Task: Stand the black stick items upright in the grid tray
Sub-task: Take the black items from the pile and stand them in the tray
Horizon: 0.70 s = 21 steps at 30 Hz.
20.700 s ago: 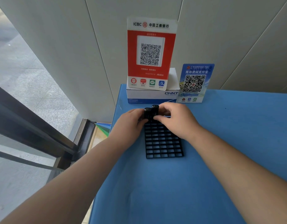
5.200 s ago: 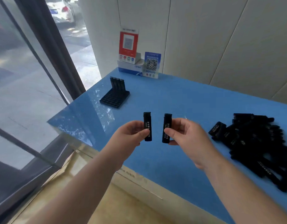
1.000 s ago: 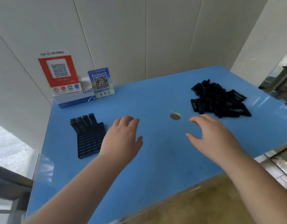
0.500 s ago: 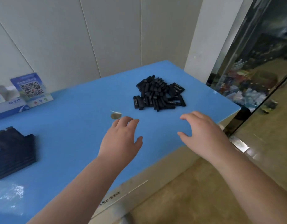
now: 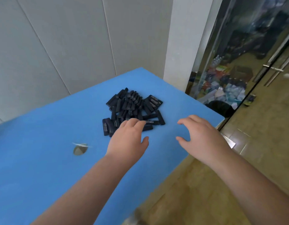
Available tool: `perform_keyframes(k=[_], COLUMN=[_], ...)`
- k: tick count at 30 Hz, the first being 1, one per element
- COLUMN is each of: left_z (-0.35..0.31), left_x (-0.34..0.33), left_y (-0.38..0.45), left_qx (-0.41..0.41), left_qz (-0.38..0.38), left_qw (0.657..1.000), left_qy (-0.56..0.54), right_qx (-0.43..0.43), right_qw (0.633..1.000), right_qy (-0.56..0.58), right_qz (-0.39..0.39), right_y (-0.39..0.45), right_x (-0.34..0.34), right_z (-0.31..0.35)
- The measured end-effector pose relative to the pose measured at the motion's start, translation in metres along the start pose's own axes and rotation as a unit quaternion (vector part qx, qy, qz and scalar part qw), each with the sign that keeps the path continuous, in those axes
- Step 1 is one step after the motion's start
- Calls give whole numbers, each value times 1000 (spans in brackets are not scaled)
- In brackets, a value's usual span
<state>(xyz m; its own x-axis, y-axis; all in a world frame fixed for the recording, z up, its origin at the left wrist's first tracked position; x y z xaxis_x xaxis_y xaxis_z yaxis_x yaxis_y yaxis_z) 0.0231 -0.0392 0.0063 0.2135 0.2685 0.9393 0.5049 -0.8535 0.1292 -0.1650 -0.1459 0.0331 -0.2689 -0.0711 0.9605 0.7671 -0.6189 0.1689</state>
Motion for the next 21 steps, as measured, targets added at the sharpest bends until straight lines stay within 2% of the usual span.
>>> perform_keyframes(k=[4, 9, 16, 21], left_z=[-3, -2, -10, -10], left_x=[-8, -28, -58, -71], left_y=[40, 69, 107, 130], left_qx=[-10, 12, 36, 84], left_qz=[11, 47, 70, 70], left_qw=[1000, 999, 996, 988], left_qy=[-8, -16, 46, 105], right_qx=[-17, -24, 43, 89], right_qw=[1000, 999, 996, 990], right_qy=[-3, 33, 58, 82], right_qz=[-13, 18, 49, 71], right_y=[27, 56, 107, 133], right_x=[-1, -21, -44, -61], right_z=[-21, -44, -69, -88])
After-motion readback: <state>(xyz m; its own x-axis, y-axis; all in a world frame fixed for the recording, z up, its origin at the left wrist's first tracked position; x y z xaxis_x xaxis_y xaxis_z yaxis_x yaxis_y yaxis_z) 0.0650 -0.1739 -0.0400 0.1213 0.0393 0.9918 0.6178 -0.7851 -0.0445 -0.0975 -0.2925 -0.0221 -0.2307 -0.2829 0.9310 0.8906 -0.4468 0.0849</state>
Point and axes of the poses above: each hand's wrist, its own y-axis towards the middle knuckle, its own x-axis out of the back of the hand, z = x × y, the point moved 5 cm from there along y, towards the middle knuckle, and after that the axes turned 11 degrees about x, right-handed, at the moved point
